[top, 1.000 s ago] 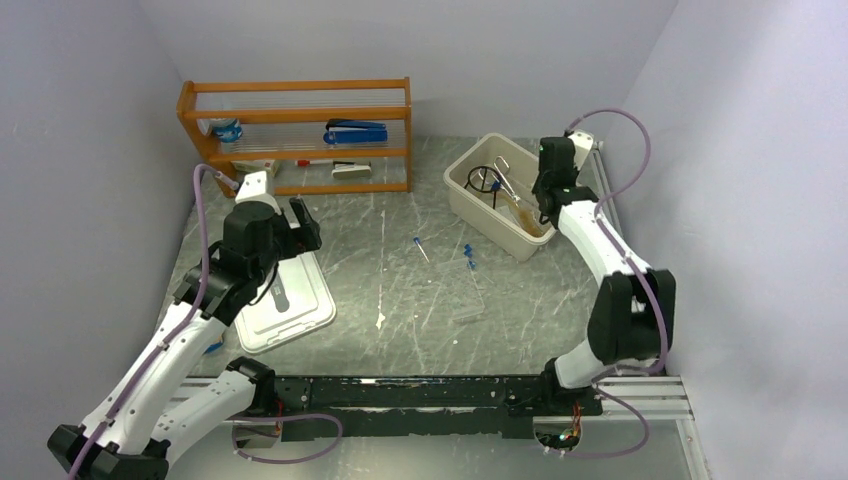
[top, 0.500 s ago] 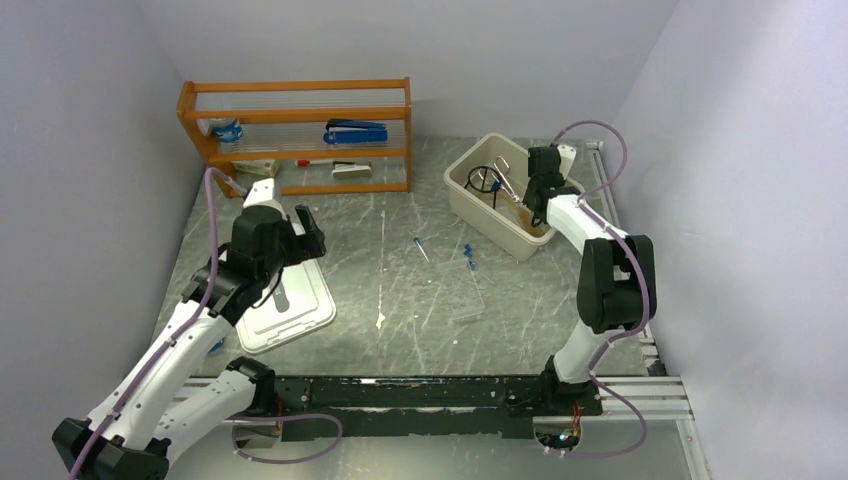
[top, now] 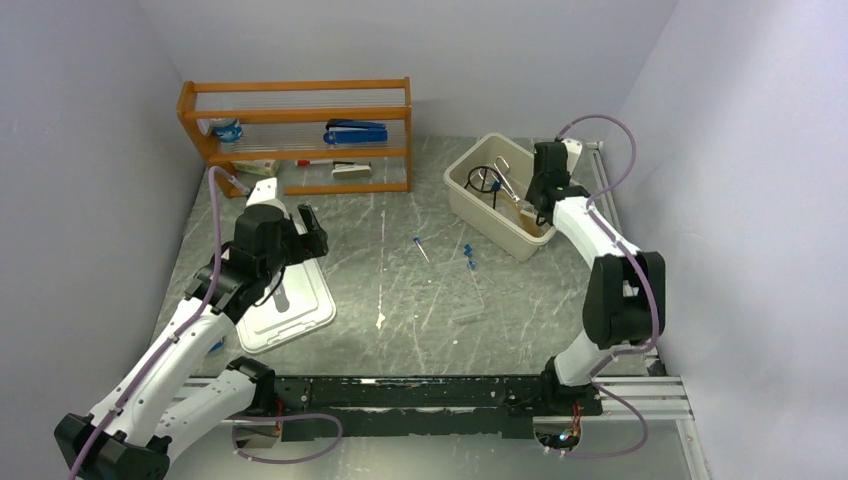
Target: Organize the chemistry lab equipment
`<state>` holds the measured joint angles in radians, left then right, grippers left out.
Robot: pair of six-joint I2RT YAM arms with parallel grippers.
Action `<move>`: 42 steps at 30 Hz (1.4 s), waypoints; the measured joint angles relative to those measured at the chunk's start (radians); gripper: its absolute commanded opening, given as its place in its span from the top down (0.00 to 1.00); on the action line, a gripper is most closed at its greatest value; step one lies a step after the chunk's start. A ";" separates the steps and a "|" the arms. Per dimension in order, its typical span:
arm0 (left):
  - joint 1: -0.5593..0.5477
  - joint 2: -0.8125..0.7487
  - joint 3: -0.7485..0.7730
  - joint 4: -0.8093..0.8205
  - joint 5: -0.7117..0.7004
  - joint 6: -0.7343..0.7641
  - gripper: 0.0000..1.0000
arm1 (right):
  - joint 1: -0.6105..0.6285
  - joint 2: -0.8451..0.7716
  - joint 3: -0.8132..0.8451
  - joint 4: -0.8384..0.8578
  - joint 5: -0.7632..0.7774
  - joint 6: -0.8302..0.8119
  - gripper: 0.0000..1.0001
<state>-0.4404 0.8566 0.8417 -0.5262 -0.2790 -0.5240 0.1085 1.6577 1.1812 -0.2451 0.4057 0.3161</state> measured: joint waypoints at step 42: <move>0.000 0.016 -0.045 0.053 0.060 -0.039 0.09 | 0.592 0.364 0.208 -0.122 -0.257 -0.098 0.60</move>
<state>-0.4404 0.8722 0.7971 -0.4728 -0.2192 -0.5629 0.7006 2.0212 1.3895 -0.3676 0.1486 0.2176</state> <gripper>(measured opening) 0.917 0.433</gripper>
